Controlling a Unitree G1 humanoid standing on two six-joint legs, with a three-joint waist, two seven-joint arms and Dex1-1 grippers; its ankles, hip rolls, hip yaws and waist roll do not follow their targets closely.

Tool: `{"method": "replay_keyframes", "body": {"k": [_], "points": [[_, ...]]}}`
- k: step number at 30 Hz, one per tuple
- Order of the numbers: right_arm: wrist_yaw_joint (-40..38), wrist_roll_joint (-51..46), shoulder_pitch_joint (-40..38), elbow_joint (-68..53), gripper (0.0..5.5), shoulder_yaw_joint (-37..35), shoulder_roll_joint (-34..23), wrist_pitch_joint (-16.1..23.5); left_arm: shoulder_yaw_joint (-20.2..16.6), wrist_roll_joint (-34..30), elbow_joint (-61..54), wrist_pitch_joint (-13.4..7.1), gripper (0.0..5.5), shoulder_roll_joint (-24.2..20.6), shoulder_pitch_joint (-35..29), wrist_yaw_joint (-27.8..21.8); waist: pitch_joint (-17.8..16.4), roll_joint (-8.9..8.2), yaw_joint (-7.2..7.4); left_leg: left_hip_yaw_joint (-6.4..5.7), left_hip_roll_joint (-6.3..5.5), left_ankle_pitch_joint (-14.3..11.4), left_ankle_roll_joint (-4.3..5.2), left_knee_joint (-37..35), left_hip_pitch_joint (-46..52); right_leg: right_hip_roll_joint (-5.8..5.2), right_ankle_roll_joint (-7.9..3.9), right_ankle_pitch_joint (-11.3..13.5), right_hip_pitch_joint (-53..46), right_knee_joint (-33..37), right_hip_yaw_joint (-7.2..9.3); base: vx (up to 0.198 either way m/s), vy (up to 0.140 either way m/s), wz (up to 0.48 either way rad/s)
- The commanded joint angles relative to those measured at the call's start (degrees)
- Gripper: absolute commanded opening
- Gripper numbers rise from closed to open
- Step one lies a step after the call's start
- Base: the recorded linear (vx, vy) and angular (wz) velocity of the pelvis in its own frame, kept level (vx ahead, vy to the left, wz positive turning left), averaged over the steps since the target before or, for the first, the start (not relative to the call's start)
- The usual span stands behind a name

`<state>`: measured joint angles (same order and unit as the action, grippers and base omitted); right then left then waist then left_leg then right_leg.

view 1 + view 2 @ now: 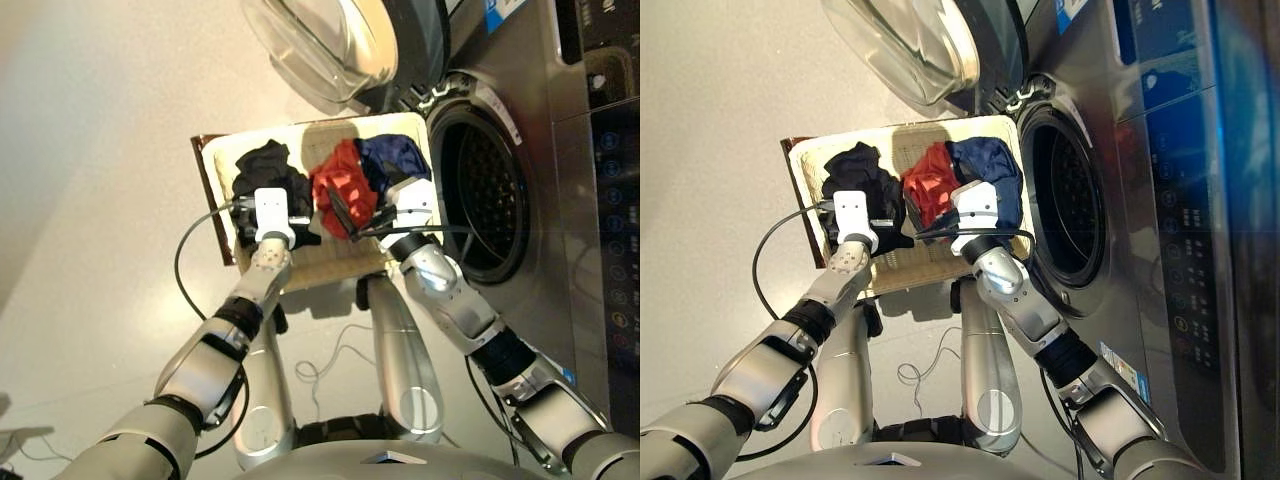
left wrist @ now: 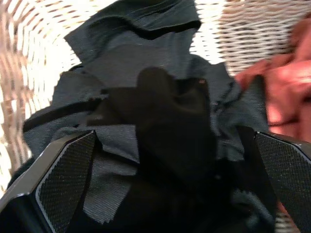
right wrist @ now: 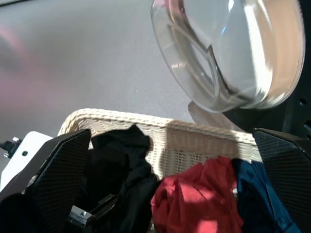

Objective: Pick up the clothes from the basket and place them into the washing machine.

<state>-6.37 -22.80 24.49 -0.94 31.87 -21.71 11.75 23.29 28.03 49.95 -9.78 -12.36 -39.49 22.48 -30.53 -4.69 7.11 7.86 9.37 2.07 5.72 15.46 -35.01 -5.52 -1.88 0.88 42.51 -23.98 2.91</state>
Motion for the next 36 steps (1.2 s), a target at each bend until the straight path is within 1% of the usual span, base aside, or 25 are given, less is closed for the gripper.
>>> {"method": "replay_keyframes", "body": {"k": [1,4,7,10,13,20,21,23,26,30,31,32,33,36], "points": [[-0.01,-1.30,-0.68,-9.28,5.50,0.15,0.10,4.58,-3.23,1.25,2.81,-2.50,5.50,-1.80,-3.24,1.78,0.74,-1.31,0.99,0.15,1.82,-6.72,-0.49,11.18,-4.75,0.21,-5.18,-1.94,-0.25,-1.64,-4.01,0.000,0.000,0.000],[0.55,-2.08,-1.35,-9.60,5.50,0.67,-0.48,4.96,-4.05,1.61,6.57,-2.15,5.50,-3.22,-5.83,1.52,0.74,-1.97,1.69,-0.17,2.42,-7.43,-0.27,13.43,-7.11,0.34,-5.15,-2.29,2.03,-3.27,-3.88,0.000,0.000,0.000],[0.71,-2.43,-0.46,-9.07,5.50,1.15,-0.45,5.24,-4.48,1.22,8.41,-2.13,5.50,-4.81,-7.23,1.42,0.74,-2.50,1.88,-0.66,2.95,-8.31,-0.39,15.83,-9.04,0.94,-5.04,-2.87,4.24,-5.34,-4.06,0.000,0.000,0.000],[0.97,-2.63,-0.20,-9.92,5.50,1.61,-0.73,5.54,-4.97,1.58,10.25,-1.98,5.50,-5.27,-8.62,1.63,0.74,-3.04,1.99,-1.00,3.38,-9.38,-0.49,18.47,-10.74,1.18,-5.05,-3.94,5.71,-7.62,-4.08,0.000,0.000,0.000],[1.10,-3.64,-0.21,-10.61,5.50,1.30,-1.11,5.90,-4.87,1.50,11.05,-1.78,5.50,-5.61,-9.57,1.31,0.74,-3.43,2.25,-1.57,3.82,-10.36,-0.39,20.62,-12.37,1.23,-4.95,-4.74,7.17,-9.48,-3.77,0.000,0.000,0.000],[2.67,-5.44,-0.98,-13.26,5.50,0.95,-2.31,6.32,-4.76,1.43,13.14,-1.57,5.50,-6.37,-12.04,0.66,0.74,-4.64,2.96,-2.67,4.69,-11.17,-0.02,23.50,-15.59,1.39,-4.97,-5.43,10.00,-11.81,-3.06,0.011,0.001,-0.007],[2.83,-5.64,-1.24,-13.40,5.50,1.08,-2.43,6.28,-4.69,1.66,13.29,-1.54,5.50,-6.38,-12.01,0.50,0.74,-4.64,2.90,-3.01,4.88,-13.36,0.36,24.45,-14.87,1.51,-5.27,-7.39,9.42,-12.81,-3.01,0.073,0.000,-0.022],[3.07,-5.87,-1.27,-13.60,5.50,1.22,-2.37,6.18,-4.76,2.09,13.57,-1.61,5.50,-6.39,-12.39,0.05,0.74,-5.01,3.02,-3.22,5.09,-13.39,0.45,24.99,-15.82,1.54,-5.31,-7.33,9.92,-12.77,-2.86,0.039,0.003,-0.006],[3.54,-6.21,-1.08,-13.81,5.50,1.53,-2.48,6.04,-4.76,3.11,13.82,-1.72,5.50,-6.25,-13.01,-0.81,0.74,-5.34,3.16,-3.30,5.10,-13.35,0.49,25.29,-16.74,1.59,-5.32,-7.22,10.65,-12.72,-2.76,0.000,0.000,0.000],[3.93,-6.49,-0.50,-13.69,5.50,2.15,-2.79,6.01,-4.18,2.47,14.69,-1.46,5.50,-6.22,-14.06,-0.94,0.74,-5.81,3.47,-3.48,5.24,-13.11,0.63,25.39,-17.54,1.59,-5.39,-6.84,11.30,-12.46,-2.66,0.000,0.000,0.000],[4.03,-6.51,-0.56,-13.81,5.50,2.04,-2.94,6.15,-3.89,0.98,14.54,-1.41,3.62,-6.43,-14.21,-0.77,0.74,-5.90,3.53,-3.49,5.25,-13.11,0.63,25.50,-17.69,1.55,-5.41,-6.72,11.42,-12.42,-2.63,0.000,0.000,0.000],[4.33,-6.69,-0.64,-14.01,5.50,1.96,-3.09,6.22,-3.76,0.48,14.50,-1.37,0.58,-6.51,-14.07,-0.81,0.74,-5.94,3.53,-3.48,5.25,-13.07,0.60,25.41,-17.63,1.48,-5.41,-6.69,11.53,-12.46,-2.57,0.000,0.000,0.000],[4.47,-6.81,-0.64,-13.99,5.50,2.04,-3.21,6.22,-3.84,0.67,14.56,-1.46,0.00,-6.30,-13.77,-0.90,0.74,-5.93,3.50,-3.45,5.14,-12.98,0.60,25.15,-17.53,1.41,-5.44,-6.54,11.47,-12.30,-2.59,0.000,0.000,0.000],[4.66,-6.78,-0.69,-13.44,5.50,2.12,-3.05,6.11,-3.73,0.41,14.36,-1.72,0.00,-5.49,-12.96,-1.00,0.74,-5.87,3.41,-3.00,4.89,-12.50,0.52,24.22,-16.80,1.22,-5.46,-6.18,11.03,-11.73,-2.70,0.000,0.000,0.000]]}}
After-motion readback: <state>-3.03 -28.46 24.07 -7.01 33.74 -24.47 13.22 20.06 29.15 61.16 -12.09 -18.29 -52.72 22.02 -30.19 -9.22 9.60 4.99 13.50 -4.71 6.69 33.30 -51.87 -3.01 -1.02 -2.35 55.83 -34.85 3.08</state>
